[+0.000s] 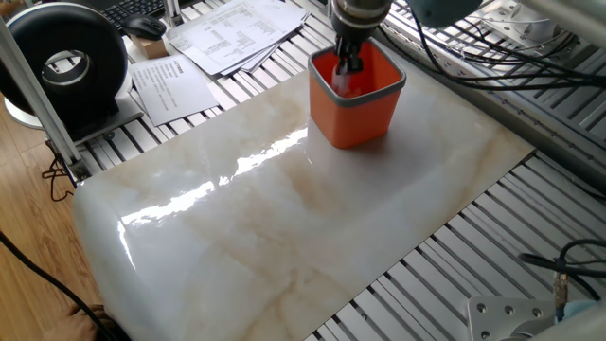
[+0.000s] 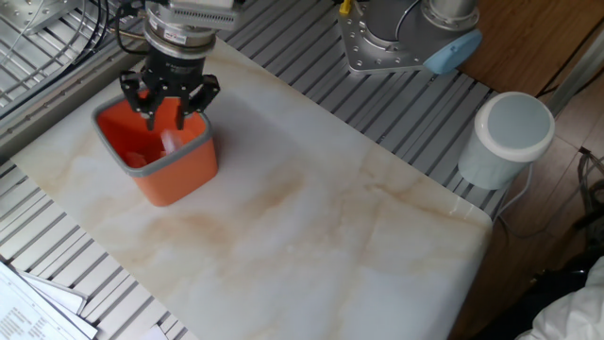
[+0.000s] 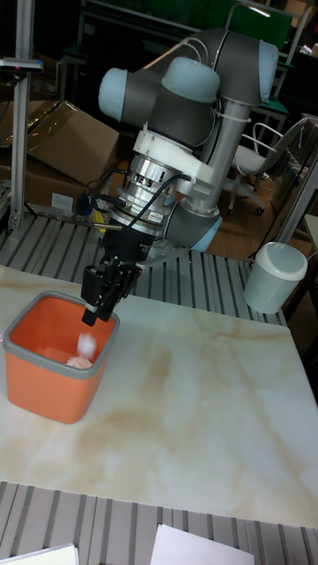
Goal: Put the garbage in the trash can
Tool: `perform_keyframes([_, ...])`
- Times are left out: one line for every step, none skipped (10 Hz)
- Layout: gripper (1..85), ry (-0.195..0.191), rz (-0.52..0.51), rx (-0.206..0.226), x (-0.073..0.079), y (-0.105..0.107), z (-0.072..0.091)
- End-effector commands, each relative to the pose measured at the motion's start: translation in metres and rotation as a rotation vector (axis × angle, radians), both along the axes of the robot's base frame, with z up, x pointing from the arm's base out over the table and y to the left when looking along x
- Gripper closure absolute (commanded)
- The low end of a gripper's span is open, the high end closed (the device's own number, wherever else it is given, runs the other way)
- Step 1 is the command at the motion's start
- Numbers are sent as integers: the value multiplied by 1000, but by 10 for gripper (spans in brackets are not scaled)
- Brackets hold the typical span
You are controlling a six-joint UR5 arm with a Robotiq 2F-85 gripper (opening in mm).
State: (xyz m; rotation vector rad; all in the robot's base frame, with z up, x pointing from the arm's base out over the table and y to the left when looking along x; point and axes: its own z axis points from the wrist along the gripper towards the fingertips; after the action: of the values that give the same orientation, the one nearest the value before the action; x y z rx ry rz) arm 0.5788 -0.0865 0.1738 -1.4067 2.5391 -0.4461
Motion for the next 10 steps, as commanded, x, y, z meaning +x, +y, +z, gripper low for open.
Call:
perform_keyframes([7,22,43,21,-7,6,11])
perform_keyframes([7,55,-3,70,-19,19,18])
perform_keyframes([113,75,-75,149,-28,45,23])
perform_keyframes([217,89,-118,198,-32,64,18])
perform_keyframes([280,78,-179,232,-32,82,9])
perform_keyframes([423,68,-280,287,-34,110,-1])
perform_keyframes([753,63,-426,307,-39,129,-6])
perform_keyframes([847,55,-480,287,-42,129,-7])
perform_keyframes([847,57,-504,286,-45,127,-5])
perform_keyframes([847,67,-513,288,-47,127,-2])
